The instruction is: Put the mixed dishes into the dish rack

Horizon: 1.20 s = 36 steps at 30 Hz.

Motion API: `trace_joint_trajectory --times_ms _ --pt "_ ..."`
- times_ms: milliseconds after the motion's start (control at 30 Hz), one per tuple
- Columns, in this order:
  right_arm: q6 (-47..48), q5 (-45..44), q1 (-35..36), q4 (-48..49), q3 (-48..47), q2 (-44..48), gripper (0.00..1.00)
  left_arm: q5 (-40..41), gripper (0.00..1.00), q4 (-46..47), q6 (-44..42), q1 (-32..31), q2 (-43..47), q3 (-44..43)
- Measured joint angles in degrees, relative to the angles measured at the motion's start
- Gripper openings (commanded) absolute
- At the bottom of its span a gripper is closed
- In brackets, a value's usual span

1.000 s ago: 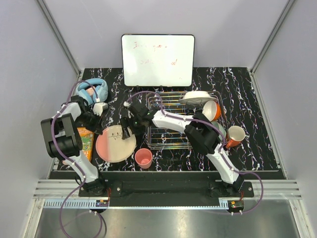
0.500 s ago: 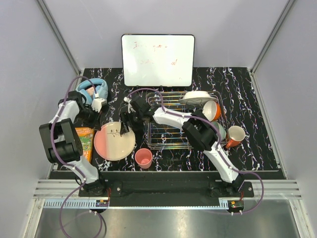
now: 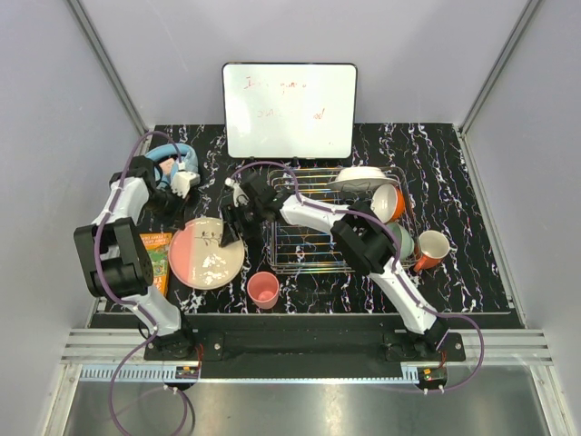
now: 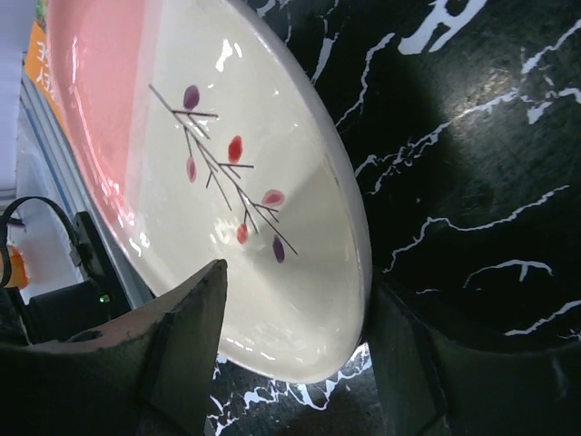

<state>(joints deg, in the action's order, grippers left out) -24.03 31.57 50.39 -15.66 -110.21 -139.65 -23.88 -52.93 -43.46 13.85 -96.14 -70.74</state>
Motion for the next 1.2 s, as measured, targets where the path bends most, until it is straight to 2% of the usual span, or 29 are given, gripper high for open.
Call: trace_joint_trajectory --times_ms 133,333,567,667,700,833,1000,1033,1100,1133,1167,1200 --pt "-0.5 2.4 0.0 2.6 1.6 0.4 0.60 2.0 0.00 1.5 0.3 -1.3 -0.5 -0.6" --pt "-4.2 6.7 -0.1 10.0 7.0 2.3 0.59 3.5 0.00 4.3 1.2 -3.6 -2.4 -0.8" --pt "-9.1 10.0 -0.3 15.2 8.3 2.4 0.54 3.1 0.00 5.0 2.8 -5.7 -3.0 -0.8" --pt "-11.1 10.1 -0.3 16.3 8.3 2.4 0.31 2.9 0.00 5.0 3.5 -6.2 -3.0 -0.8" --pt "-11.4 10.2 -0.4 16.7 8.3 2.3 0.19 2.6 0.00 5.0 3.7 -6.2 -3.0 -0.8" --pt "-15.3 8.7 -0.5 15.2 7.4 2.1 0.00 3.0 0.00 4.2 4.5 -6.1 -1.7 -0.9" --pt "-14.8 9.2 -0.5 15.8 7.4 2.0 0.00 3.3 0.00 4.2 4.7 -6.0 -1.0 -0.8" --pt "-14.5 9.2 -0.5 15.8 7.4 2.0 0.00 3.3 0.06 4.2 4.8 -6.0 -0.8 -0.8" --pt "-13.5 9.2 -0.5 15.3 7.4 2.1 0.00 3.4 0.26 4.3 4.9 -6.0 -0.3 -0.5" --pt "-12.8 9.2 -0.5 14.7 7.4 2.3 0.00 3.4 0.53 4.3 5.2 -6.0 0.0 -0.5" --pt "-12.0 9.2 -0.5 13.9 7.4 2.6 0.00 3.1 0.65 4.1 6.1 -6.0 0.4 -0.5" --pt "-10.5 8.9 -0.4 13.2 7.4 3.2 0.00 1.6 0.82 3.9 7.4 -6.0 1.0 -0.5"
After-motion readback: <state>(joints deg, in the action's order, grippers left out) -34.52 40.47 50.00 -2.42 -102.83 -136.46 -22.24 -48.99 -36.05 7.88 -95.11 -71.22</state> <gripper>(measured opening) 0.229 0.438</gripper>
